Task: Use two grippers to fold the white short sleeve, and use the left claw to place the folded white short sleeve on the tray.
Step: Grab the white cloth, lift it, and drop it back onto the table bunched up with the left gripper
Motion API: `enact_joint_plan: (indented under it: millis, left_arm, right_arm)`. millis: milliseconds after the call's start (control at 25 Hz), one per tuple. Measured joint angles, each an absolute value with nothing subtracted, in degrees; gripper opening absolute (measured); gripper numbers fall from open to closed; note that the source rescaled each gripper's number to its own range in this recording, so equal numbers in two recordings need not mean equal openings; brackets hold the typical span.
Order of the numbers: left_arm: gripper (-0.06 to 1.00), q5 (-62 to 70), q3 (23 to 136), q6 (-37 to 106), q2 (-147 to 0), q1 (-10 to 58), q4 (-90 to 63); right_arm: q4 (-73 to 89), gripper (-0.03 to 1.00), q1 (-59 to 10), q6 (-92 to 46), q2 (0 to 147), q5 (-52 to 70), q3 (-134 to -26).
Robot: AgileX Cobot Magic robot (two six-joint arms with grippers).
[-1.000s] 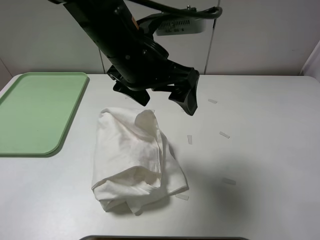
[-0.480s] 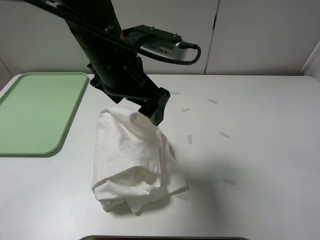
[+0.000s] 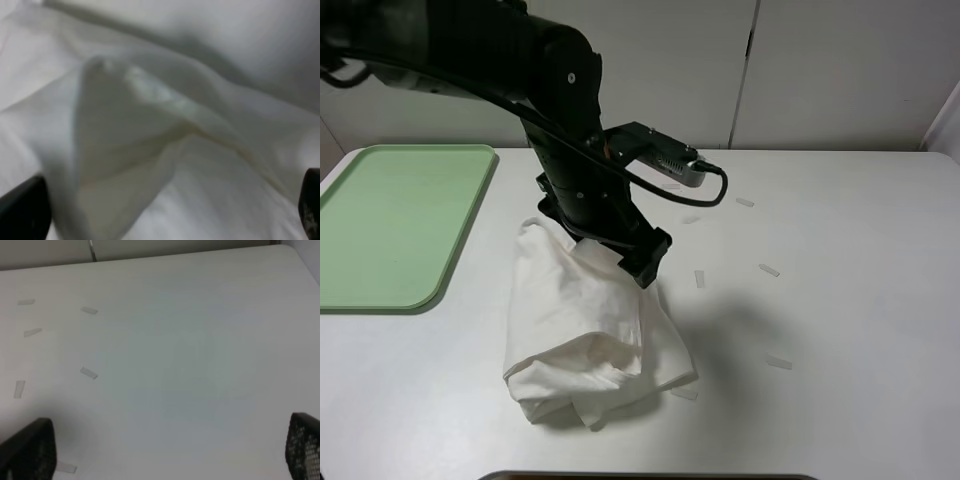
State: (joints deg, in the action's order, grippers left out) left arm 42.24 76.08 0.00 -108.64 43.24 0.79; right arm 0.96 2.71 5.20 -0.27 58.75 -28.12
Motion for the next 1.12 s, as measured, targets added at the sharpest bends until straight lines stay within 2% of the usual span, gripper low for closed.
enact_joint_plan:
  millis: [280,640,920,1120]
  left_arm:
    - [1.0,34.02,75.94,1.5,-116.53,43.24,0.0]
    - [1.0,30.76,75.94,1.63,-122.48,43.19,-2.01]
    - [1.0,32.37,77.11,1.63,-121.79,43.19,-2.36]
    - [1.0,37.14,80.06,1.63,-115.35,43.19,-2.61]
  right_arm:
    - [0.96,1.0,2.71,5.2,-0.27,58.75,-28.12]
    - [0.96,1.0,2.71,5.2,-0.27,58.75,-28.12]
    - [0.96,1.0,2.71,5.2,-0.27,58.75,-28.12]
    - [0.96,1.0,2.71,5.2,-0.27,58.75,-28.12]
